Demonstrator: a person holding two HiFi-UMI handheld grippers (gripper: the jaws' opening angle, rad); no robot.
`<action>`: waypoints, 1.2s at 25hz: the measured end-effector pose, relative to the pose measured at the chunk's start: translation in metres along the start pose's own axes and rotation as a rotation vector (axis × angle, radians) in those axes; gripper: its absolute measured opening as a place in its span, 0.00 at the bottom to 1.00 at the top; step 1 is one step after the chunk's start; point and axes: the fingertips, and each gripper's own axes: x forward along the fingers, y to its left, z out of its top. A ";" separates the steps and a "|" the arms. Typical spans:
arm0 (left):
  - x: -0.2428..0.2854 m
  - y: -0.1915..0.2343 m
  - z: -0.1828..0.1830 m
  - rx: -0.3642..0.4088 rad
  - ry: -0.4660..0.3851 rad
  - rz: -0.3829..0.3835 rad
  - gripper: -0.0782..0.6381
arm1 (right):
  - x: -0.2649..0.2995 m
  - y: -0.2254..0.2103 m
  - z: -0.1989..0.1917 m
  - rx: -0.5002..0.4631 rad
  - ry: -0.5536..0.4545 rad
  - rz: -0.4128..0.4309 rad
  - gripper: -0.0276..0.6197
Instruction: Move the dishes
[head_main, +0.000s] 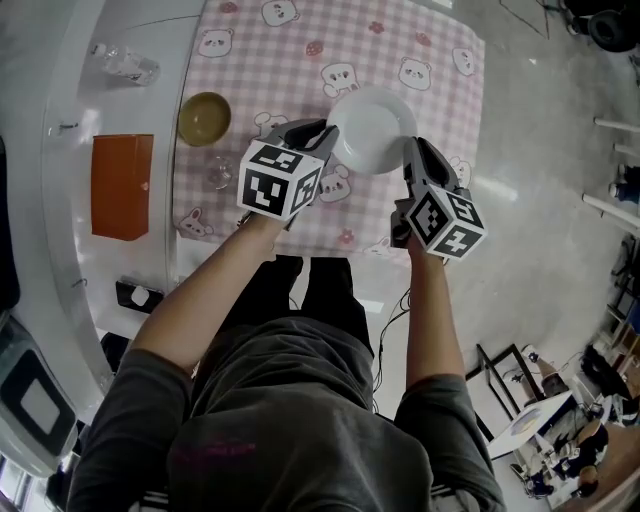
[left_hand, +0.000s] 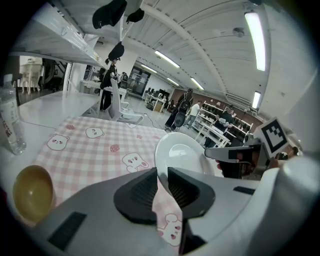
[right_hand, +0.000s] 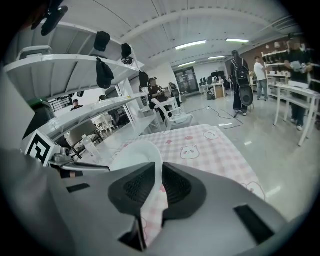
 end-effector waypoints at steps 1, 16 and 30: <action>-0.005 -0.003 0.002 0.003 0.001 -0.001 0.19 | -0.006 0.003 0.002 0.001 0.000 -0.002 0.12; -0.063 -0.005 -0.033 -0.029 -0.029 0.012 0.19 | -0.048 0.048 -0.042 -0.002 0.024 -0.012 0.12; -0.051 -0.019 -0.083 -0.118 0.019 0.120 0.19 | -0.045 0.024 -0.085 -0.008 0.133 0.080 0.12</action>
